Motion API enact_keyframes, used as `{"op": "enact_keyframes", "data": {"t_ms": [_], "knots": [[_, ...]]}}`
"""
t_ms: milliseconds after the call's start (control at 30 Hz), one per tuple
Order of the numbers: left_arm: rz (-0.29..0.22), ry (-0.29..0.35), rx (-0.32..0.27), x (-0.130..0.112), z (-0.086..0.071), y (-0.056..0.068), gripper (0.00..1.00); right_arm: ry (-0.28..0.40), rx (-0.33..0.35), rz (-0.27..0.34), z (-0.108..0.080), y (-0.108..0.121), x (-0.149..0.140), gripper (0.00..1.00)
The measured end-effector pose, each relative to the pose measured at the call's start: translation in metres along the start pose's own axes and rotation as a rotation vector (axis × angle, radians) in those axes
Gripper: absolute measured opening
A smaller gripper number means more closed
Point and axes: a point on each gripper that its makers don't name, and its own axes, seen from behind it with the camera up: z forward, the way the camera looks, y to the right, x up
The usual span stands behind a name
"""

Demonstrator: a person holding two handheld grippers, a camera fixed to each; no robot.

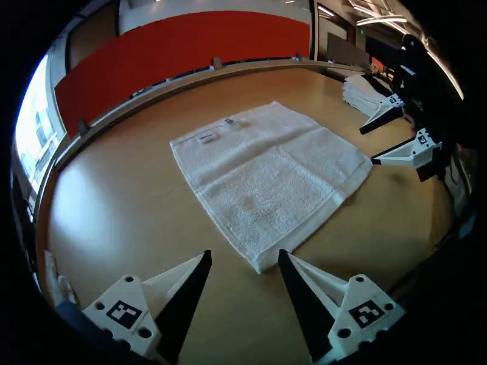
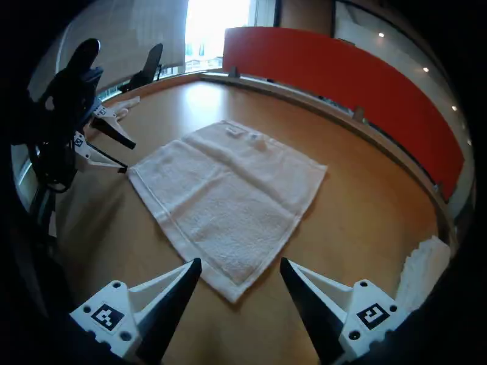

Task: Fold towel

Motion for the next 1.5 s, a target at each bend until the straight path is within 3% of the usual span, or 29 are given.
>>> {"op": "enact_keyframes", "data": {"t_ms": [467, 733, 1067, 1200, 1400, 1500], "knots": [[0.009, -0.069, -0.06, -0.015, 0.013, 0.018, 0.8, -0.053, 0.036, -0.008, 0.007, -0.003, -0.018, 0.92], [0.002, -0.081, -0.057, -0.016, 0.014, 0.018, 0.8, -0.078, 0.06, -0.005, 0.006, -0.006, -0.029, 0.78], [-0.002, -0.096, -0.05, -0.015, 0.014, 0.02, 0.79, -0.069, 0.075, 0.017, 0.008, -0.009, -0.029, 0.71], [-0.012, -0.096, -0.045, -0.015, 0.014, 0.02, 0.77, -0.067, 0.077, 0.018, 0.008, -0.01, -0.029, 0.69], [-0.02, -0.099, -0.041, -0.016, 0.013, 0.021, 0.71, -0.068, 0.086, 0.01, 0.008, -0.011, -0.029, 0.59], [-0.02, -0.101, -0.042, -0.015, 0.014, 0.022, 0.63, -0.068, 0.09, 0.007, 0.008, -0.012, -0.029, 0.55]]}}
